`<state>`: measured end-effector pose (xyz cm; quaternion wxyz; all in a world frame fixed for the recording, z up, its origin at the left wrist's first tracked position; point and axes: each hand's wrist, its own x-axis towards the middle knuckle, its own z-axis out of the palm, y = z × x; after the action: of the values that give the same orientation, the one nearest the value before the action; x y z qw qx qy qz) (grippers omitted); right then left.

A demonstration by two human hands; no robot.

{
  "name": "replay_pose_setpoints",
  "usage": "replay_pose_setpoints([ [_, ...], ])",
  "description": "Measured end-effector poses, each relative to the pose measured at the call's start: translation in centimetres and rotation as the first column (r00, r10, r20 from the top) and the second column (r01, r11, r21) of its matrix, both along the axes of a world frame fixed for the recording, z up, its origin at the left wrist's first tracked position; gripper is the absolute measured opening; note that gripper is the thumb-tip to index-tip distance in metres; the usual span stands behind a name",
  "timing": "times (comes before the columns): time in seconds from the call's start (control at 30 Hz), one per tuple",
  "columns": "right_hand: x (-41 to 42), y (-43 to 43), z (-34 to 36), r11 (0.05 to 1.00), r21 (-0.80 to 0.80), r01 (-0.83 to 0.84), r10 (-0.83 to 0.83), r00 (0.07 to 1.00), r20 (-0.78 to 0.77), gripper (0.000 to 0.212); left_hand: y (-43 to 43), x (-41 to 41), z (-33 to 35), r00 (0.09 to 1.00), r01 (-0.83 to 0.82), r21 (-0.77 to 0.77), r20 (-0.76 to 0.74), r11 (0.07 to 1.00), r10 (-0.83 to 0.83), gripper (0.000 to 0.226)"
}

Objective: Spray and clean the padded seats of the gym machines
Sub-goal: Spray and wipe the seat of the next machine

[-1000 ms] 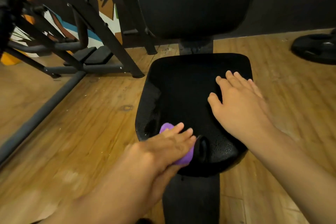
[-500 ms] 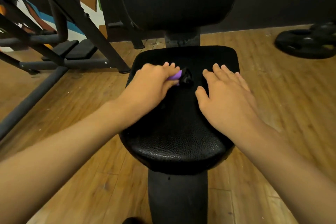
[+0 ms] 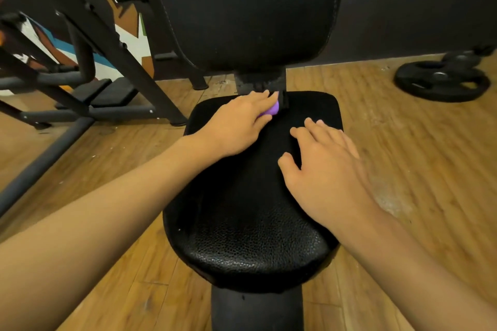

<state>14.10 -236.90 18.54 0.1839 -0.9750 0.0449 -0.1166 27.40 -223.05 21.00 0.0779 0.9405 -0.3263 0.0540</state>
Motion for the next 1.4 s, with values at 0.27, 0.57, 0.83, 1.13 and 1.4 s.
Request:
replay_pose_setpoints([
  [0.27,0.0,-0.3,-0.1,1.0,0.002,-0.007,0.007,1.0,-0.009,0.058,5.8,-6.6,-0.1,0.978,0.196,-0.148,0.097,0.969,-0.183,0.04],
  [0.57,-0.2,0.0,0.1,1.0,0.005,0.0,0.0,1.0,-0.015,0.058,3.6,-5.0,0.1,0.985,0.129,-0.047,0.125,0.99,-0.123,0.047],
  [0.83,-0.2,-0.1,0.1,1.0,0.002,-0.005,0.005,0.999,-0.033,0.058,8.4,-10.6,1.4,0.973,0.232,-0.154,0.026,0.96,-0.231,0.028],
  [1.13,0.0,0.3,0.0,1.0,-0.028,0.006,-0.007,0.999,-0.042,0.06,10.2,-13.4,0.3,0.998,0.056,-0.258,-0.016,0.964,-0.062,0.032],
  [1.4,0.0,0.3,0.1,0.999,-0.042,0.008,-0.01,0.999,-0.041,0.06,9.4,-15.8,-2.0,0.992,0.08,-0.203,0.115,0.976,-0.058,0.049],
])
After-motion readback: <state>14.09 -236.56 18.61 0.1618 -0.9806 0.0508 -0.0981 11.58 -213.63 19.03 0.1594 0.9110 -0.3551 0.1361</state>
